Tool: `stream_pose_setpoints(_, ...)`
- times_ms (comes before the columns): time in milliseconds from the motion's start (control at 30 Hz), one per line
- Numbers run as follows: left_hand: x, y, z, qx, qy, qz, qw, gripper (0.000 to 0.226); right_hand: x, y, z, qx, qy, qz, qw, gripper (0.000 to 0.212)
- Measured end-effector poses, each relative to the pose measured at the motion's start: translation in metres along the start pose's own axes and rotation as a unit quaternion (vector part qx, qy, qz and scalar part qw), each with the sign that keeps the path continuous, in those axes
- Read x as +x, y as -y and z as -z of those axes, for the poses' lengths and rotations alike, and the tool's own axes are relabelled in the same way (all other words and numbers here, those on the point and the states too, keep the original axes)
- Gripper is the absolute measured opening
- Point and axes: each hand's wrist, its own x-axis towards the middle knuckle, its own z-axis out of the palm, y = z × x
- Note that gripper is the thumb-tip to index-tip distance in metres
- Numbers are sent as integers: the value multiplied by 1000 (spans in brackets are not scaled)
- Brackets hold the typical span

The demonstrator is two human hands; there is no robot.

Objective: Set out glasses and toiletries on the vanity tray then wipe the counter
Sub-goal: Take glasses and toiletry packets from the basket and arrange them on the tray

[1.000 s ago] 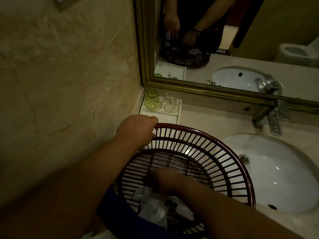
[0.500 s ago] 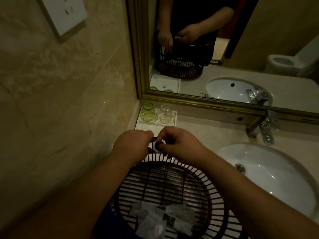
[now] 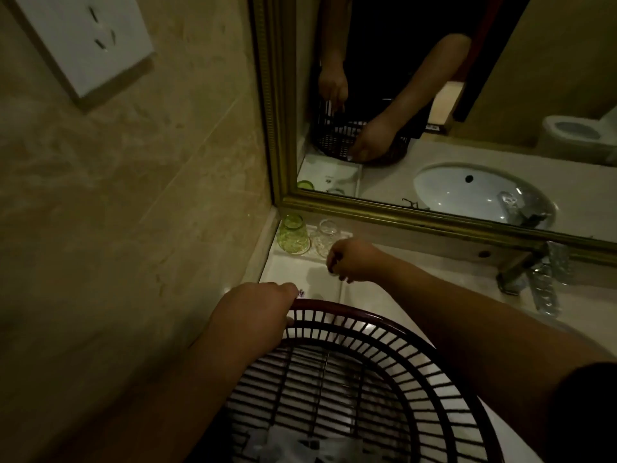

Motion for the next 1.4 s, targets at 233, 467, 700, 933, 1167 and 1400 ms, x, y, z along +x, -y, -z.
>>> stream_pose_setpoints(233, 3, -1, 2, 0, 25, 22, 999, 31, 48, -34, -21, -95, 99, -13, 990, 37)
stream_pose_setpoints(467, 3, -5, 10, 34, 12, 6, 999, 48, 54, -51, -36, -265, 65, 19, 962, 46)
stream_pose_setpoints(700, 3, -3, 8, 23, 21, 6, 999, 52, 47, -44, -36, -402, 14, 38, 915, 35)
stream_pose_setpoints(933, 1, -3, 7, 22, 12, -1, 1000, 50, 44, -37, -49, -373, 110, 33, 921, 45)
stream_pose_setpoints(1167, 2, -2, 4, -26, 36, 27, 999, 37, 38, -41, -27, -303, 78, 35, 949, 54)
stream_pose_setpoints(1400, -2, -4, 9, -12, 15, 9, 1000, 32, -33, 18, 11, -213, -93, 146, 962, 21)
